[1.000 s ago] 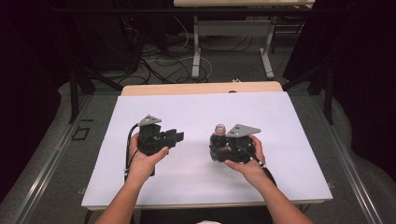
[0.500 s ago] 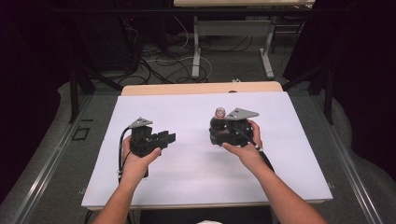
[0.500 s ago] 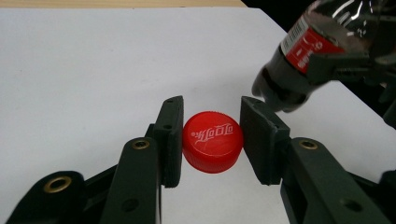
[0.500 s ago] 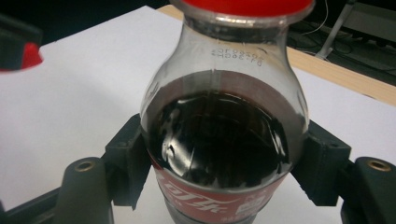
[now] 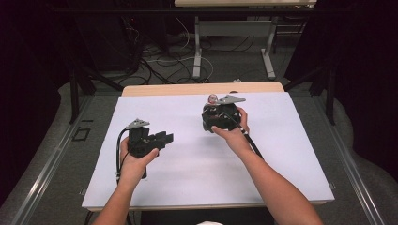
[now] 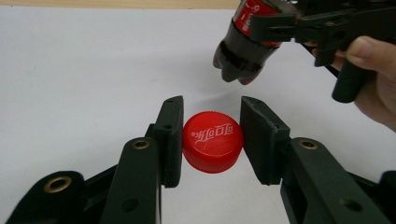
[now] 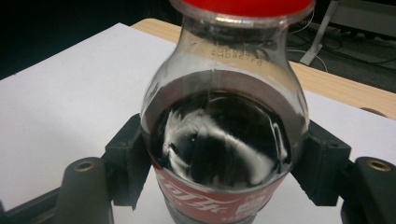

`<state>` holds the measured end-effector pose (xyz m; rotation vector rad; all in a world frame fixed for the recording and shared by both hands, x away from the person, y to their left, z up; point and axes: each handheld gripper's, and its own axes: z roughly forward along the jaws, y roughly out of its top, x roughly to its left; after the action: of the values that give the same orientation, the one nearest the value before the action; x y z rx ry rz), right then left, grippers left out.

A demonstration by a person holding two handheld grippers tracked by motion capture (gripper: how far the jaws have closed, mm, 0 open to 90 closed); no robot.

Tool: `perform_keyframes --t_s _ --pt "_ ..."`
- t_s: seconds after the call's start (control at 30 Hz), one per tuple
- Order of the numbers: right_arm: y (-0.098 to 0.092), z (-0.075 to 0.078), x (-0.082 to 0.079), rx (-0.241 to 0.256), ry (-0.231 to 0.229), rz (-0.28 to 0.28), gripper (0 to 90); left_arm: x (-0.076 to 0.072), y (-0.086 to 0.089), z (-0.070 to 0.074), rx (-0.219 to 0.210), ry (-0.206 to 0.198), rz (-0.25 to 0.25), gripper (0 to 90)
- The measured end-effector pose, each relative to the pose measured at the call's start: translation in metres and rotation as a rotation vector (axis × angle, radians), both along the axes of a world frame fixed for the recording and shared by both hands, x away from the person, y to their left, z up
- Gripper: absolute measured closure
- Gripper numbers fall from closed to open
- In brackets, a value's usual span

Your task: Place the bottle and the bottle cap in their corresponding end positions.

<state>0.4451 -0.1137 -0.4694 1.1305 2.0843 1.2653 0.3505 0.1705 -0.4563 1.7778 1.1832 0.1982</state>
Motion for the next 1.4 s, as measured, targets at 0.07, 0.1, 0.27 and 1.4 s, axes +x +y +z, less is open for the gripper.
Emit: perform_keyframes --t_s 0.07,0.1,0.27,1.4 --pt "0.004 -0.007 0.005 -0.009 0.006 -0.003 29.6 0.000 0.001 -0.001 -0.003 -0.001 0.004 61.6" --pt "0.005 -0.011 0.007 -0.018 0.009 -0.002 29.6 0.000 0.001 -0.001 -0.003 0.001 0.001 61.6" --pt "0.012 -0.026 0.014 -0.029 0.030 -0.002 29.5 0.001 0.003 -0.001 -0.006 0.004 0.001 61.6" --pt "0.001 -0.070 0.001 -0.009 0.103 0.006 16.1 0.007 -0.003 -0.015 0.027 0.038 -0.005 61.6"
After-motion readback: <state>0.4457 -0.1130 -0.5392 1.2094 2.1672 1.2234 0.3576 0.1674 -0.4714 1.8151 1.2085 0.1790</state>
